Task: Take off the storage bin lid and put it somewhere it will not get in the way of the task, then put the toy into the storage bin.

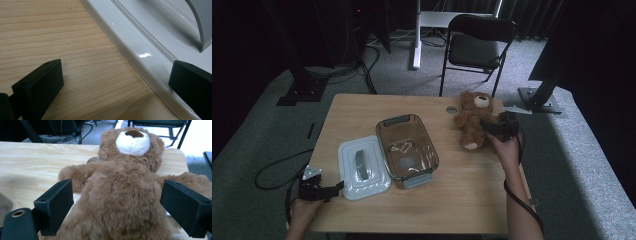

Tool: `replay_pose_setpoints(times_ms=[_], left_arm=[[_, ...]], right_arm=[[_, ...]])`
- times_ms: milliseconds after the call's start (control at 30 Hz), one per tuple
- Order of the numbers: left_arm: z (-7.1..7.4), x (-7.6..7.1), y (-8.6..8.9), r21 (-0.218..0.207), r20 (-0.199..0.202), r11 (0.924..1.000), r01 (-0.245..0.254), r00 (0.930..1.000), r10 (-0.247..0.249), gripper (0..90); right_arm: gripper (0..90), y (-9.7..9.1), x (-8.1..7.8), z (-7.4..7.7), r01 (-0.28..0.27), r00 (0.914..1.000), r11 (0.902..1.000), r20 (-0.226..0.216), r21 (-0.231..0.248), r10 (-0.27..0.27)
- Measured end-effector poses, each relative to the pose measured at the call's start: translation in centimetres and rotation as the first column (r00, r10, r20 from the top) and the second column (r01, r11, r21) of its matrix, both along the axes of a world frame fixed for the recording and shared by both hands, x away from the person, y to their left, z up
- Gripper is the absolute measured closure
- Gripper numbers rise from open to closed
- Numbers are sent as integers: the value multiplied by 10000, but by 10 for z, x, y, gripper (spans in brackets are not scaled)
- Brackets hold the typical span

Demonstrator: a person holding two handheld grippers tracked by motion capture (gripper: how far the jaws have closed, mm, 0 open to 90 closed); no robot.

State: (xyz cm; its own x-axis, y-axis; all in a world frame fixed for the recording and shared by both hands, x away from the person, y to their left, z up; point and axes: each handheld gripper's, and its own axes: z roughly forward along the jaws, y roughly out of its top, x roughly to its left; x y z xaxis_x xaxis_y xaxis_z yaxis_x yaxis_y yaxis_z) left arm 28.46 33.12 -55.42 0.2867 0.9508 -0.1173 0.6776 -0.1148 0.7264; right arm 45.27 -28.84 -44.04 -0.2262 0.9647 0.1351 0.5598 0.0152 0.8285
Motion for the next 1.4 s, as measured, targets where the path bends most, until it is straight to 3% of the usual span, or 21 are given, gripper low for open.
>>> replay_pose_setpoints(times_ms=[167, 467, 700, 833, 1033, 1100, 1133, 1167, 1400], left_arm=[[0, 0, 0, -28, 11, 10000, -11, 10000, 11, 5], [0, 0, 0, -29, 12, 10000, 39, 10000, -39, 5], [0, 0, 0, -30, 16, 10000, 29, 10000, -29, 5], [0, -1, 0, -15, 18, 10000, 45, 10000, -45, 5], [0, -1, 0, -17, 19, 10000, 41, 10000, -41, 5], [0, -1, 0, -18, 20, 10000, 41, 10000, -41, 5], [0, -1, 0, -13, 23, 10000, 43, 10000, -43, 5], [0, -1, 0, -16, 16, 10000, 9, 10000, -9, 5], [0, -1, -1, -26, 17, 10000, -38, 10000, 38, 5]], right_arm=[[106, 3, 20, -8, 114, 9983, 9996, -571, 253, -99], [106, 9, 44, -31, 623, 9892, 9980, -1336, 60, -609], [105, 12, 49, -45, 826, 9823, 9959, -1658, -367, -876], [104, 9, 50, -54, 448, 9781, 9989, -2027, -107, -461], [110, 17, 49, -61, 195, 9805, 9983, -1944, -541, -297], [135, 18, 49, -62, 244, 9800, 9986, -1963, -478, -334], [183, 17, 48, -63, 214, 9793, 9989, -2001, -409, -291], [302, 17, 46, -63, 159, 9819, 9988, -1880, -462, -243], [617, 14, 41, -55, 236, 9875, 9981, -1546, -562, -320]])
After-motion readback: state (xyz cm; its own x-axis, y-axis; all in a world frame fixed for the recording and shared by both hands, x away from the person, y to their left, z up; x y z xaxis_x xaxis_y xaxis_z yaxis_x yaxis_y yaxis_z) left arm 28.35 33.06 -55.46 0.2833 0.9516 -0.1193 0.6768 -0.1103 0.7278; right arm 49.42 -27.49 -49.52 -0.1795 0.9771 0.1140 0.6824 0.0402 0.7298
